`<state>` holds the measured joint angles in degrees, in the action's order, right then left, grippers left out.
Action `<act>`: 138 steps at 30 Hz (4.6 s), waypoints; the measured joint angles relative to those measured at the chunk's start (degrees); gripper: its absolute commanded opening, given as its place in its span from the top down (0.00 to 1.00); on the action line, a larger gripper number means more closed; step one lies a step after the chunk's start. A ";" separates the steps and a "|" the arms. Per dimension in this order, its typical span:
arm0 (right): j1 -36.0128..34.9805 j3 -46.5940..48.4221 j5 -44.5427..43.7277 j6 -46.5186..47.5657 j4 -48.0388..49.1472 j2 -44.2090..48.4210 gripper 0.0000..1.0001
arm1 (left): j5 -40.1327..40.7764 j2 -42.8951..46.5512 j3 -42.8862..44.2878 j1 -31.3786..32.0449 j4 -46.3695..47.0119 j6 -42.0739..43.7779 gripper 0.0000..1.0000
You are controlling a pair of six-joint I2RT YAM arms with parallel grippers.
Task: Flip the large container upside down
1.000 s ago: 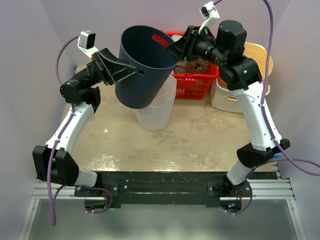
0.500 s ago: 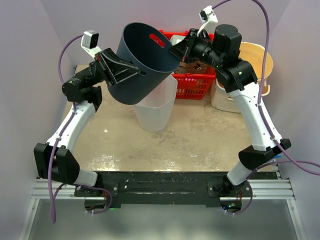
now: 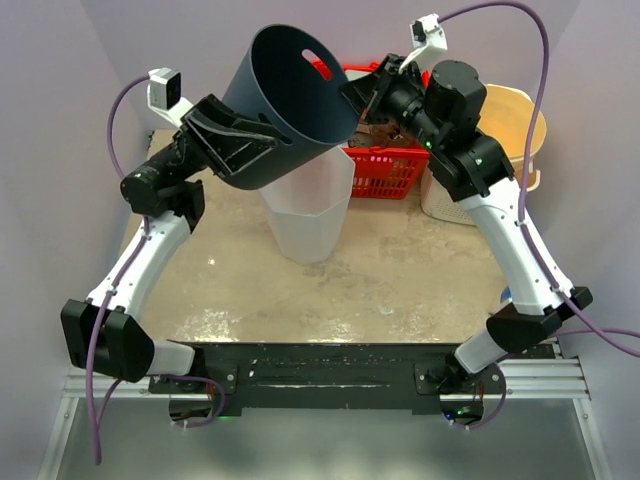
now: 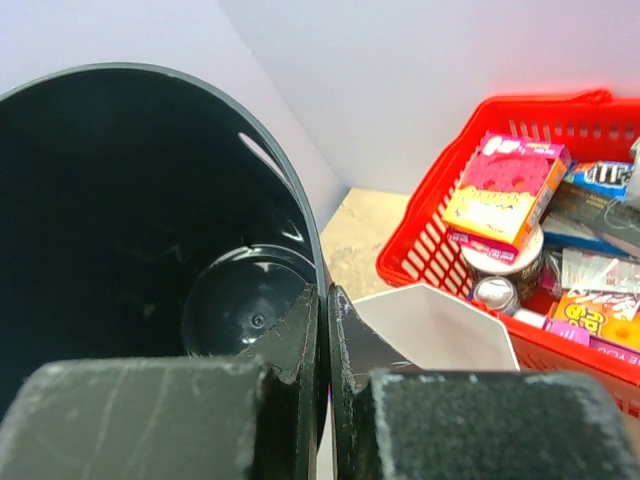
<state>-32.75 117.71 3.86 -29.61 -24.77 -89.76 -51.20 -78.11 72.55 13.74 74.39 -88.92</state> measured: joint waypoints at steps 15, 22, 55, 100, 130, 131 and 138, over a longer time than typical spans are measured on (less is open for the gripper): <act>-5.90 -9.44 -7.74 -2.36 9.38 4.63 1.00 | 11.80 11.19 -4.70 2.16 -14.64 18.49 0.61; -8.02 -12.28 -11.10 -2.36 11.61 4.66 1.00 | 15.85 13.14 -4.96 2.21 -21.79 22.64 0.60; -10.64 -15.32 -14.38 -1.03 15.43 0.72 1.00 | 30.58 20.11 -0.39 2.47 -60.46 35.65 0.39; -16.09 -16.57 -15.10 1.01 18.84 -3.98 1.00 | 46.31 28.20 -2.25 2.51 -82.29 43.56 0.24; -16.15 -26.36 -7.39 -6.08 34.95 -5.40 1.00 | 49.00 34.42 -11.08 2.40 -74.93 39.01 0.83; -16.15 -26.36 -7.10 -6.08 35.45 -5.53 1.00 | 49.11 34.51 -11.08 2.40 -74.90 39.01 0.94; -16.22 -26.36 -4.22 -6.36 36.83 -7.19 0.79 | 51.71 36.09 -11.39 2.43 -76.08 40.72 1.00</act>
<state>-48.97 91.35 -0.36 -35.97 12.05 -96.95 0.51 -42.02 61.17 16.16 -1.69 -48.21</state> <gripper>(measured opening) 0.043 0.336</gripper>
